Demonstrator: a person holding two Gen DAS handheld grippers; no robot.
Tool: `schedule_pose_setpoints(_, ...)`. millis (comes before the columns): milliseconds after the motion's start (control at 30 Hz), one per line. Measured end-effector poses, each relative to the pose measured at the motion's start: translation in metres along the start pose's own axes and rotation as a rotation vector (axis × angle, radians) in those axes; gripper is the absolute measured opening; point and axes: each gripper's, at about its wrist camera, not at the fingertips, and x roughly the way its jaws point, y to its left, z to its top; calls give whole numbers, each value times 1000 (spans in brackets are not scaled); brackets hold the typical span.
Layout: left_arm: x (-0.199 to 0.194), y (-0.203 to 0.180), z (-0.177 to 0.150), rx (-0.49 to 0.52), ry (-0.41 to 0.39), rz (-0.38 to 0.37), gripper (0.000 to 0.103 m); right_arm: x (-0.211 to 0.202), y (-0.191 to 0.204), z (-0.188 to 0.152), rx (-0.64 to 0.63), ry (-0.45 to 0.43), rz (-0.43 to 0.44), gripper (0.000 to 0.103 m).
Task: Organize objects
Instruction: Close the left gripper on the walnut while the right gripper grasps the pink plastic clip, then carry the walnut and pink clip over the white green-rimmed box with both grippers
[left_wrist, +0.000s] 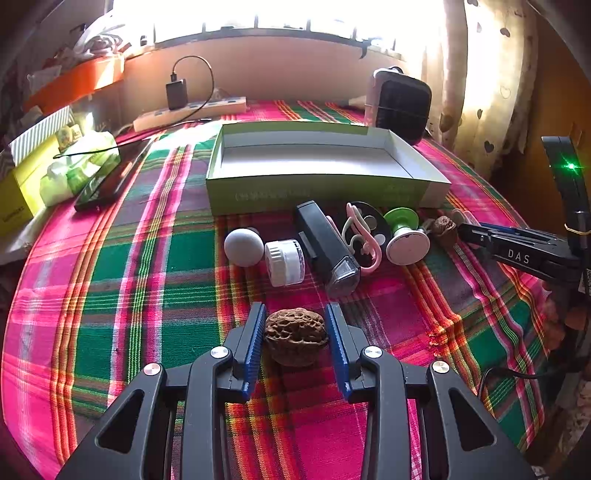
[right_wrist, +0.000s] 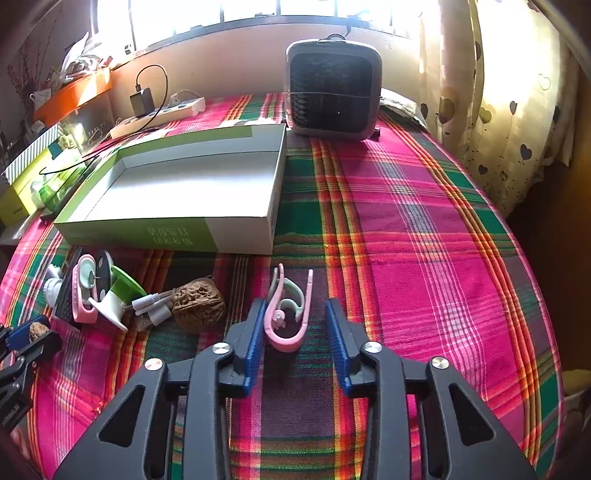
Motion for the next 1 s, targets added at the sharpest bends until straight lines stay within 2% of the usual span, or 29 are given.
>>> schedule_pose_setpoints(500,-8,4,-11,23,23,-25,34,-18,5,-20,21,-2,13,24)
schedule_pose_setpoints(1000,-11,-1,-8,-1,24,12,31,-28,29,-35,-49,-7,126,24)
